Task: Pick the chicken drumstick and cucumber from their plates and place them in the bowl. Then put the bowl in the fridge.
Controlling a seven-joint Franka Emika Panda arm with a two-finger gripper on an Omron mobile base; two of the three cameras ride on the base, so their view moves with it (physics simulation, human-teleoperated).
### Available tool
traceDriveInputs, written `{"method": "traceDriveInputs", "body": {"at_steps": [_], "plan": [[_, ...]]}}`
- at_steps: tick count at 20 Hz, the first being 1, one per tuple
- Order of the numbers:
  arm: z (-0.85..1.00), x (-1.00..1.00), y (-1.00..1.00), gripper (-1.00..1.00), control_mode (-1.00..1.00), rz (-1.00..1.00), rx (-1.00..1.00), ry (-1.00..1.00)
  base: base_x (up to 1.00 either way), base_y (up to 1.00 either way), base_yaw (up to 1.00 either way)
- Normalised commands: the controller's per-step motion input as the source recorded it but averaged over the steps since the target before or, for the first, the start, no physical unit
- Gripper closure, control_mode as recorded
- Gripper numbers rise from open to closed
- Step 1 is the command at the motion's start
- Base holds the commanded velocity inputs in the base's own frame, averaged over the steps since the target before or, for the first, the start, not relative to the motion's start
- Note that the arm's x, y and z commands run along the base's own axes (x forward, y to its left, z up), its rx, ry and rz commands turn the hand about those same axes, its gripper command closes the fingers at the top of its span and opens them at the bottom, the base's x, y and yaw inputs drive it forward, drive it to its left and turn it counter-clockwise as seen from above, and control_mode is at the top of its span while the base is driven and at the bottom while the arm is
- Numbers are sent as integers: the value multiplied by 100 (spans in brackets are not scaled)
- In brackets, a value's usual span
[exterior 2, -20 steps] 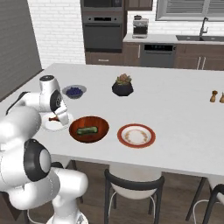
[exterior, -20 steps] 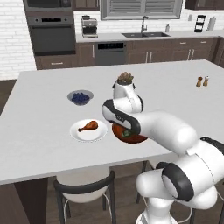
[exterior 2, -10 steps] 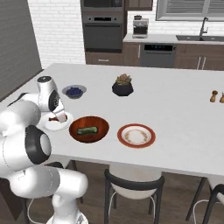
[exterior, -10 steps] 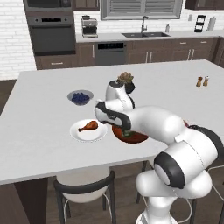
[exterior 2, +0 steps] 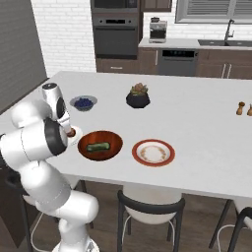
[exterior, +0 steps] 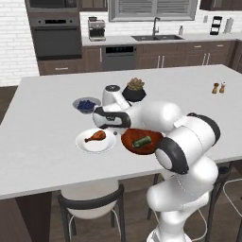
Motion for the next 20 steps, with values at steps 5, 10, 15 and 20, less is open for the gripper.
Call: {"method": "traceDriveInputs", "body": {"at_steps": [5,10,15,20], "plan": [[-38,32,17,-100,-100,-2,0,3,0,0,0],[-29,42,2,-100,-100,0,0,7,0,0,0],[-29,36,2,-100,-100,0,0,5,0,0,0],[-26,26,4,-100,-100,0,0,3,0,0,0]]}}
